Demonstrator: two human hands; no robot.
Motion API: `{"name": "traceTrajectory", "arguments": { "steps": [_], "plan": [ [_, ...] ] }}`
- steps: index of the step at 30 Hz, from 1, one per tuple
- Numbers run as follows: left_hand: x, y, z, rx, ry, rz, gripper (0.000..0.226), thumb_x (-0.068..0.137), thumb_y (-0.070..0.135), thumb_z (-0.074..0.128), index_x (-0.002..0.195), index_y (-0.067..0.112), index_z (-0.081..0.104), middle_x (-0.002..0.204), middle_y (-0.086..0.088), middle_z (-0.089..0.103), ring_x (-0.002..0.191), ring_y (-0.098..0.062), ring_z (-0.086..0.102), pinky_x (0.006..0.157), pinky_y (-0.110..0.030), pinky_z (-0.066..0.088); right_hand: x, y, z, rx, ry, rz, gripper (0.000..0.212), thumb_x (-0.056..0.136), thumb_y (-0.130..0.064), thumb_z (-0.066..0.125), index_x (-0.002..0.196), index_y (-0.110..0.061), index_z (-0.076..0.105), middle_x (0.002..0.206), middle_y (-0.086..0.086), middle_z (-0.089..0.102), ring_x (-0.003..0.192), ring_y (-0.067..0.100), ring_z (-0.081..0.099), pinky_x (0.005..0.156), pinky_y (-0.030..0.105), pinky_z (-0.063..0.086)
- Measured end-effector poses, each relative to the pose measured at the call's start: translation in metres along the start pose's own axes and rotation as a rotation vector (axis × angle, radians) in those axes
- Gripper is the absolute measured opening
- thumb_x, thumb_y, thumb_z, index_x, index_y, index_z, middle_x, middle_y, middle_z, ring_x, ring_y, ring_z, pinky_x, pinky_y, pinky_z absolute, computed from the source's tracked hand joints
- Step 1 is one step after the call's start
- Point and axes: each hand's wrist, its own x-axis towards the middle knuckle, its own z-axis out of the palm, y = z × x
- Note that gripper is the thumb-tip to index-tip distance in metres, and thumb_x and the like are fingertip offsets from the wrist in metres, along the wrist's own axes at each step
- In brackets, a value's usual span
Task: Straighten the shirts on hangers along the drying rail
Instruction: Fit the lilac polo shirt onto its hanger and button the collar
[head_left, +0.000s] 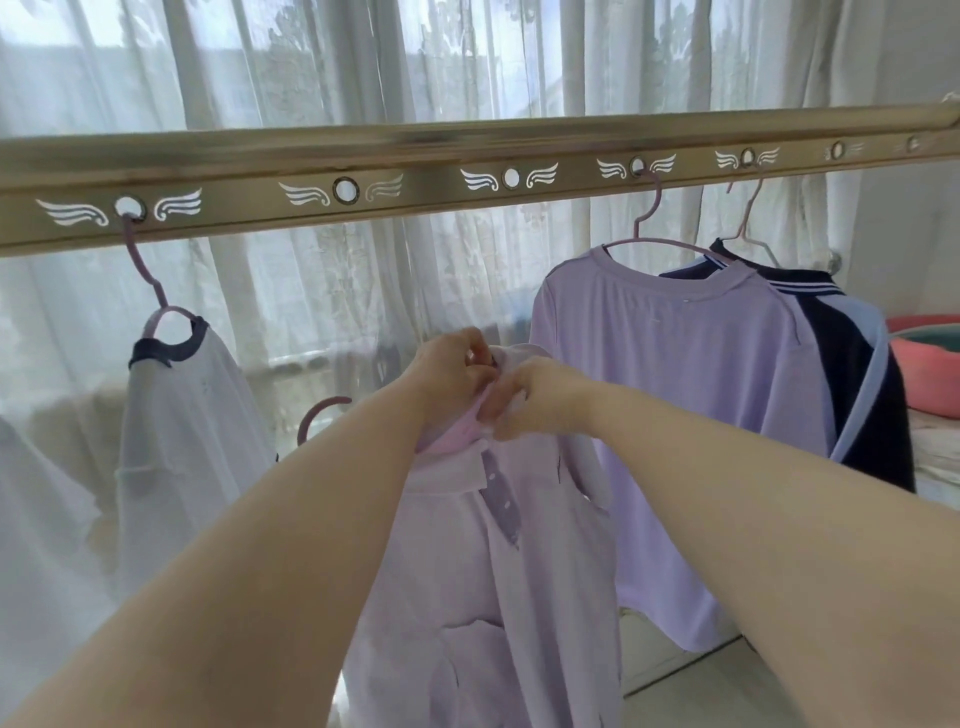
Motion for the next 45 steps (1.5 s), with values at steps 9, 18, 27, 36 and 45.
{"name": "traceTrajectory", "arguments": {
  "steps": [9,18,27,36,45],
  "plan": [
    [-0.001,0.006,-0.002,-0.017,-0.182,0.003,0.005,0.092,0.013,0.057,0.088,0.015,0.057,0.079,0.003,0.057,0.075,-0.013,0.053,0.064,-0.019,0.041,0.004,0.008,0.009,-0.439,0.141,-0.12,0.019,0.08,-0.034,0.069,0.098,-0.029,0.071,0.123,-0.013,0.05,0.122,0.016,0.044,0.079,0.024,0.032],
    [-0.014,0.001,-0.004,0.129,-0.307,-0.032,0.026,0.067,0.022,0.082,0.062,0.017,0.056,0.062,0.007,0.048,0.059,-0.01,0.046,0.053,-0.019,0.037,0.005,0.01,-0.014,-0.191,-0.046,0.034,0.024,0.097,-0.031,0.05,0.075,-0.04,0.055,0.123,-0.024,0.043,0.111,0.006,0.049,0.093,0.027,0.041],
    [-0.017,0.009,-0.005,0.058,-0.268,0.124,0.046,0.073,0.004,0.075,0.054,0.016,0.035,0.056,0.004,0.034,0.052,-0.011,0.031,0.051,-0.021,0.027,0.02,0.007,-0.01,-0.063,0.051,0.284,0.03,0.097,-0.013,0.044,0.123,-0.006,0.059,0.114,0.013,0.06,0.09,0.019,0.057,0.079,0.017,0.044],
    [-0.018,0.01,-0.012,0.097,-0.423,-0.011,0.033,0.075,0.032,0.078,0.062,0.019,0.051,0.064,0.005,0.049,0.061,-0.012,0.046,0.059,-0.024,0.037,0.016,0.03,-0.025,0.069,0.276,0.486,0.035,0.078,-0.039,0.063,0.1,-0.013,0.071,0.102,0.003,0.068,0.093,0.023,0.063,0.074,0.029,0.052],
    [-0.017,0.024,-0.009,-0.035,-0.314,-0.02,0.022,0.093,0.029,0.058,0.114,0.023,0.054,0.066,0.003,0.054,0.057,-0.01,0.047,0.058,-0.022,0.04,-0.006,0.026,-0.008,0.137,0.327,0.558,0.104,0.063,-0.055,0.078,0.139,-0.008,0.023,0.128,0.014,0.048,0.115,0.035,0.052,0.09,0.043,0.046]
  ]
}}
